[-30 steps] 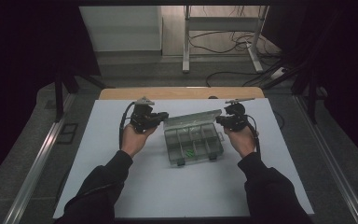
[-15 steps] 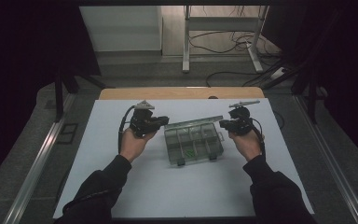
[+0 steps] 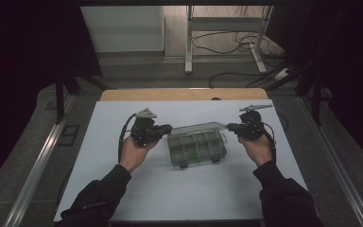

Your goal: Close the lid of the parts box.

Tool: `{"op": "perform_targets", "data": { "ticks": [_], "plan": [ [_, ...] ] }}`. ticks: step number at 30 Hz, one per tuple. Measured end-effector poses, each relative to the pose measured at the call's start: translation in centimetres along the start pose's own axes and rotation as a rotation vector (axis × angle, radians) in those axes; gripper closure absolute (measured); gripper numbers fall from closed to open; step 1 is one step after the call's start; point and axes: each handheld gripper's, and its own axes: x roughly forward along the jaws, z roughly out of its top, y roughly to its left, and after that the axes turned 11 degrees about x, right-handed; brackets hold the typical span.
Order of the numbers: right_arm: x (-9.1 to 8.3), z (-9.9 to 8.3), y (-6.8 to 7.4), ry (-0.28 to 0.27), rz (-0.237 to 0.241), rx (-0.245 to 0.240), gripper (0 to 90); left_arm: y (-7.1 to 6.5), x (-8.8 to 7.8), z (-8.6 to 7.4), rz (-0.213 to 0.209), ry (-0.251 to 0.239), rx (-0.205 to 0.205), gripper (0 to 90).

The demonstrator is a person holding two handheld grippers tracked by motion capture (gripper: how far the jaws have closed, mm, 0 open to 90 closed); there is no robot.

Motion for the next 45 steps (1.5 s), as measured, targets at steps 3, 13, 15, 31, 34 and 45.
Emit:
{"op": "perform_targets", "data": {
  "ticks": [3,13,15,31,34,45],
  "plan": [
    [-0.4,-0.2,0.1,-0.006,0.006,-0.001,87.1,-0.4,-0.1,-0.2,-0.003,0.004,0.002,82.6],
    [-1.3,-0.8,0.8,-0.014,0.013,-0.035,87.0,-1.5,-0.6,-1.1,-0.014,0.019,0.003,81.5],
    [-1.4,-0.9,0.9,-0.016,0.014,-0.044,87.0,-1.7,-0.6,-1.3,-0.016,0.023,0.000,81.5],
    [-1.3,-2.3,2.0,0.013,0.039,-0.088,87.3,-3.0,-0.1,-2.7,-0.029,0.048,-0.019,81.5],
    [-1.0,-2.6,2.0,0.027,0.036,-0.095,87.5,-3.2,-0.1,-3.0,-0.029,0.051,-0.017,81.5],
    [-0.2,-3.8,1.8,0.069,0.045,-0.115,88.4,-3.9,0.7,-3.8,-0.037,0.080,0.000,81.4]
  ]
}}
